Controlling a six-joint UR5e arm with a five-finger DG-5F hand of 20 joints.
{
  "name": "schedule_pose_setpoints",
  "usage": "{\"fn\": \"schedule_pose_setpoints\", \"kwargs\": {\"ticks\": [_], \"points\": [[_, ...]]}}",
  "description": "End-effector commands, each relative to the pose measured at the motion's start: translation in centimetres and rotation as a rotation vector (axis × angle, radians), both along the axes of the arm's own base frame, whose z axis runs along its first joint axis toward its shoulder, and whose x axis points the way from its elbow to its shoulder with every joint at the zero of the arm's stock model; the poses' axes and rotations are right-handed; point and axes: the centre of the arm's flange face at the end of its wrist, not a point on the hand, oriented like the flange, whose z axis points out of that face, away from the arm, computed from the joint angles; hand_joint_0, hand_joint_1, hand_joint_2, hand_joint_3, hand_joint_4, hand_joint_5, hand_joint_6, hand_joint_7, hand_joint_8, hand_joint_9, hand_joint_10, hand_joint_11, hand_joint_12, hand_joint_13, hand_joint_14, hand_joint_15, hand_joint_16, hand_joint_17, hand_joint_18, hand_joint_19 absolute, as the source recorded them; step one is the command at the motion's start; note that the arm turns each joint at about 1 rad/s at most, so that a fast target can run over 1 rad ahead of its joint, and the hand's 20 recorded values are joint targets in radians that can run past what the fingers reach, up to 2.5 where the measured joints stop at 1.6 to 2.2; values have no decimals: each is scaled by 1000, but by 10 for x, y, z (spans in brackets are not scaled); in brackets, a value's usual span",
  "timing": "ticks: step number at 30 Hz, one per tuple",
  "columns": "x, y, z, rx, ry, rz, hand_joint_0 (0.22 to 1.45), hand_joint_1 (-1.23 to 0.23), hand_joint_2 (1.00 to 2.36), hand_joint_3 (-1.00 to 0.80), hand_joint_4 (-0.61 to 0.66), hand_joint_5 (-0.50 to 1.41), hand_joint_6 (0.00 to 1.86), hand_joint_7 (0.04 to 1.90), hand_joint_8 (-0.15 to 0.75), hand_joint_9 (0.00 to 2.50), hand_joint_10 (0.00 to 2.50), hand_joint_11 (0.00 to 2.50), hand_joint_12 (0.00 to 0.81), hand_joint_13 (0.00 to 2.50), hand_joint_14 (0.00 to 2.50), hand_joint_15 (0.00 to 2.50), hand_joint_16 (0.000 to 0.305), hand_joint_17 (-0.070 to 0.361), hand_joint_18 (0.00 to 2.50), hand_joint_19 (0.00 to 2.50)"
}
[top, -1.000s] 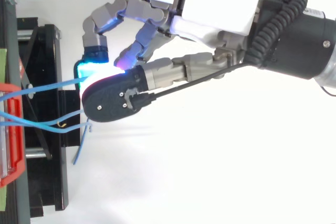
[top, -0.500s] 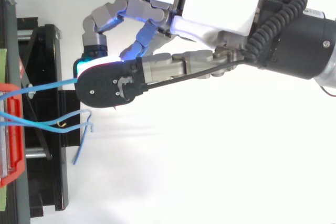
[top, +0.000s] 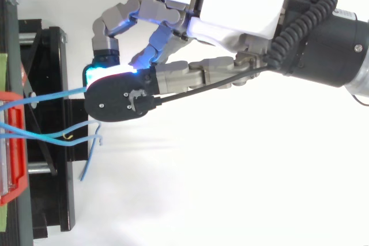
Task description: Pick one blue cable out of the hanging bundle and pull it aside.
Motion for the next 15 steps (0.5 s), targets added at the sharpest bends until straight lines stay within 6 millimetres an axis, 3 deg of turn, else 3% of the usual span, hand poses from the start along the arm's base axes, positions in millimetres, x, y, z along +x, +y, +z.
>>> {"fn": "schedule_pose_setpoints", "kwargs": {"ticks": [1,10,15], "points": [[0,0,0,0,0,0,595,-748,1020,-40,62,-142,885,1225,284,1057,18,660,394,844,16,448,52,118,751,420],[0,0,0,5,0,-4,624,-779,1011,70,-79,-121,915,1251,288,1089,17,648,403,862,15,427,54,121,791,352],[-1,-1,0,30,-5,-12,629,-785,1009,94,-96,-119,918,1277,291,1101,18,644,405,873,15,430,54,121,793,349]]}}
